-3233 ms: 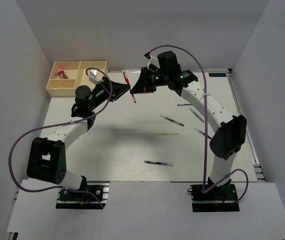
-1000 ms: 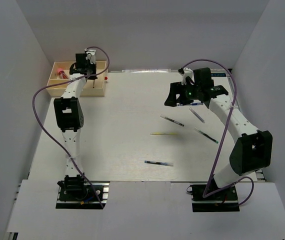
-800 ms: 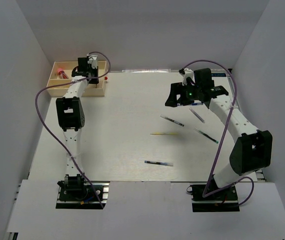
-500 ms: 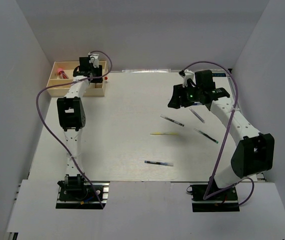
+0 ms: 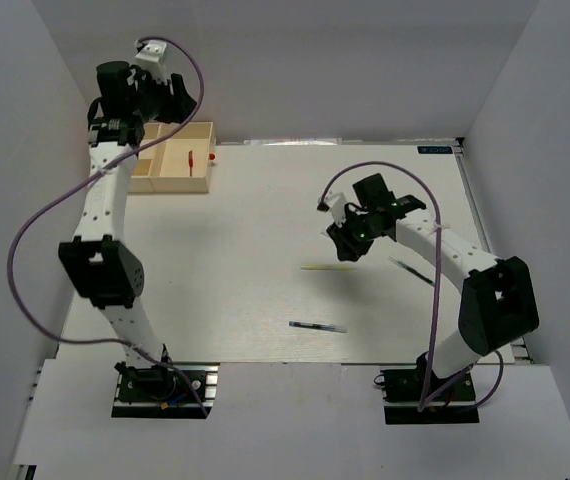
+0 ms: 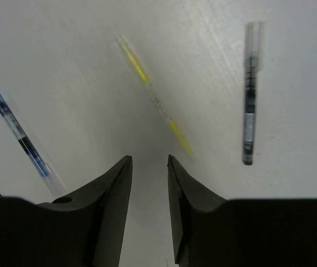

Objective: Sort the stationery into containers
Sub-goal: Place the pen in the storage box, then pick up the pen from the center of the board.

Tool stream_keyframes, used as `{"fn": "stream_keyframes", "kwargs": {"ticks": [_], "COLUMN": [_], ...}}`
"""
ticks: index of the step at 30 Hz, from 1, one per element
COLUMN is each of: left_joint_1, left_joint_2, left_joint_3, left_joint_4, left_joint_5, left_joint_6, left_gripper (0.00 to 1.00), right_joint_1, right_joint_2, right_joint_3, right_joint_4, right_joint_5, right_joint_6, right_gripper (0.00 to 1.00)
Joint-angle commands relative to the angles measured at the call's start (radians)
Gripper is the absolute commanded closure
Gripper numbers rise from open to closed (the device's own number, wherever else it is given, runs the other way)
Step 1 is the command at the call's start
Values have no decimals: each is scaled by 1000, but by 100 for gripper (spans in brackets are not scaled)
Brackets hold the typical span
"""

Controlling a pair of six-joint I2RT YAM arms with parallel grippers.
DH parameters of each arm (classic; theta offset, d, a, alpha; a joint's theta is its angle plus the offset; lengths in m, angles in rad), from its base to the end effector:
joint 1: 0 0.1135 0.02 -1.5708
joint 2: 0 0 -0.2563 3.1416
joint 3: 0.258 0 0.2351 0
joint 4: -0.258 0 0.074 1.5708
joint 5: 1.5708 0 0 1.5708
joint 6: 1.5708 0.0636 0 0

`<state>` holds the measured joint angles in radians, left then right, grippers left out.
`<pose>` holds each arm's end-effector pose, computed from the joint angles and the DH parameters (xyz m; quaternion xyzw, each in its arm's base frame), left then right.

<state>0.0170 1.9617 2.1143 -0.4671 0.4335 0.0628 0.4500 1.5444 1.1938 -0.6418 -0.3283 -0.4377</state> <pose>0.4589 -0.0189 0.4036 0.1444 0.7871 -0.1510 0.5804 0.2799 0.1580 0.2356 -0.4481 0.8340 0.1584 0.2804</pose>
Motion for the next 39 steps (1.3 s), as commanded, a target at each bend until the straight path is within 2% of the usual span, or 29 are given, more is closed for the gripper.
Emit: {"fn": "stream_keyframes", "kwargs": {"ticks": [1, 3, 4, 8, 10, 17, 22, 31, 32, 35, 37, 39], "left_joint_1": [-2, -2, -12, -23, -23, -23, -23, -23, -23, -23, -23, -32], "left_joint_2": [-179, -307, -345, -471, -501, -534, -546, -600, -600, -601, -613, -644], "left_joint_3": [-235, -371, -495, -713, -792, -902, -925, -1076, -1082, -1106, -1129, -1201], "left_joint_4": [-85, -42, -29, 22, 39, 136, 198, 372, 372, 380, 407, 507], "left_joint_5": [200, 227, 235, 338, 373, 415, 390, 384, 389, 398, 405, 424], "left_joint_6": [35, 22, 3, -30, -52, -144, -201, -337, -342, -359, -377, -447], "left_gripper": [32, 32, 32, 32, 28, 23, 24, 28, 28, 30, 31, 32], "right_joint_1": [59, 87, 90, 102, 110, 115, 128, 131, 130, 133, 134, 133], "right_joint_2": [-7, 17, 34, 112, 126, 204, 218, 247, 249, 260, 247, 221], "right_joint_3": [-49, -74, -69, -19, -8, -8, -63, -164, -172, -166, -149, -77], "right_joint_4": [-30, 17, 25, 42, 63, 71, 97, 211, 217, 212, 188, 156], "right_joint_5": [81, 127, 139, 136, 152, 149, 172, 245, 251, 244, 218, 132], "right_joint_6": [-154, -164, -165, -160, -170, -239, -271, -323, -328, -322, -280, -212], "right_gripper": [61, 60, 60, 58, 56, 57, 60, 65, 66, 82, 98, 100]}}
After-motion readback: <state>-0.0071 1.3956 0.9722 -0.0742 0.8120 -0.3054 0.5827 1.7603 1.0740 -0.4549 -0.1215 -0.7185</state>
